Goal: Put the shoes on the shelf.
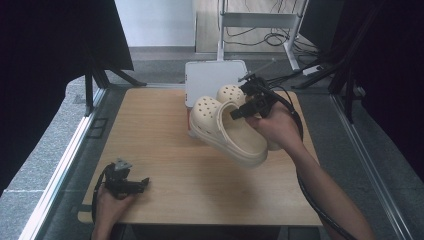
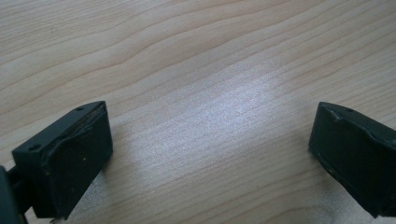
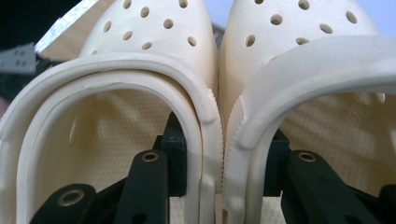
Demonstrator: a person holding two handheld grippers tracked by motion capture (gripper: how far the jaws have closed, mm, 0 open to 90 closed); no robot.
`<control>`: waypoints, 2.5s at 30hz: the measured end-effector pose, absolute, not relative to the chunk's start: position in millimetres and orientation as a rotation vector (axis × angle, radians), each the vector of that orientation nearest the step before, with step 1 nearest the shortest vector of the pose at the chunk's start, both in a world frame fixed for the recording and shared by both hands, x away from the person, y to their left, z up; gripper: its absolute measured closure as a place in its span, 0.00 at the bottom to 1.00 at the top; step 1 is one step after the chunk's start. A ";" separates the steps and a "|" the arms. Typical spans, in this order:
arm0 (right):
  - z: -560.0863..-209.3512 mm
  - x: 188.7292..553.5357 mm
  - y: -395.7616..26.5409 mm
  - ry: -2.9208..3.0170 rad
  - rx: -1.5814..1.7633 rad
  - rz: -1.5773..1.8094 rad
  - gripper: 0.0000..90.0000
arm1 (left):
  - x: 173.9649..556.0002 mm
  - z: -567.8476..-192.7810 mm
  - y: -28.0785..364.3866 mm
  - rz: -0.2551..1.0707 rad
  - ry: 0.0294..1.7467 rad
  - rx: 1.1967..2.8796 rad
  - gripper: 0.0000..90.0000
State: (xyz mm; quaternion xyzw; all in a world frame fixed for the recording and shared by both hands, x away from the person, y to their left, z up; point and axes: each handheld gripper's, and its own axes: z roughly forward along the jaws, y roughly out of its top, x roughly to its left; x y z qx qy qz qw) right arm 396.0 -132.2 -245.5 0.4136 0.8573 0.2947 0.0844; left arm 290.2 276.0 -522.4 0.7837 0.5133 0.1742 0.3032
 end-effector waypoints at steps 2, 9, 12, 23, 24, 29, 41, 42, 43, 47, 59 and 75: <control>-243.7 403.6 -129.2 2.535 1.260 0.882 0.71 | 290.2 -522.4 276.0 0.462 1.360 2.077 0.00; -240.1 428.3 -115.3 2.477 1.321 0.875 0.71 | 290.2 -522.4 275.9 0.461 1.359 2.078 0.00; -239.7 439.2 -108.4 2.454 1.343 0.864 0.71 | 290.3 -522.4 276.1 0.463 1.355 2.082 0.00; -237.0 475.5 -81.2 2.347 1.451 0.835 0.71 | 290.1 -522.6 275.7 0.465 1.352 2.082 0.00; -236.5 478.7 -79.3 2.340 1.460 0.840 0.71 | 290.2 -522.6 275.7 0.465 1.350 2.083 0.00; -235.1 494.9 -71.6 2.296 1.526 0.868 0.71 | 290.1 -522.6 275.7 0.464 1.347 2.085 0.00; -245.5 535.5 -63.7 2.152 1.666 0.844 0.71 | 290.5 -522.2 275.4 0.454 1.337 2.093 0.00; -246.7 538.9 -63.6 2.143 1.672 0.840 0.71 | 290.5 -522.2 275.4 0.453 1.337 2.093 0.00; -247.6 541.3 -63.3 2.133 1.678 0.840 0.71 | 290.5 -522.2 275.4 0.453 1.337 2.094 0.00; -253.2 553.7 -62.4 2.105 1.693 0.845 0.71 | 290.6 -522.3 275.3 0.453 1.336 2.094 0.00; -270.3 581.7 -51.3 2.057 1.708 0.866 0.71 | 290.9 -522.1 275.1 0.449 1.331 2.098 0.00; -294.1 595.6 -47.8 2.062 1.667 0.873 0.63 | 291.5 -522.7 273.6 0.457 1.328 2.092 0.00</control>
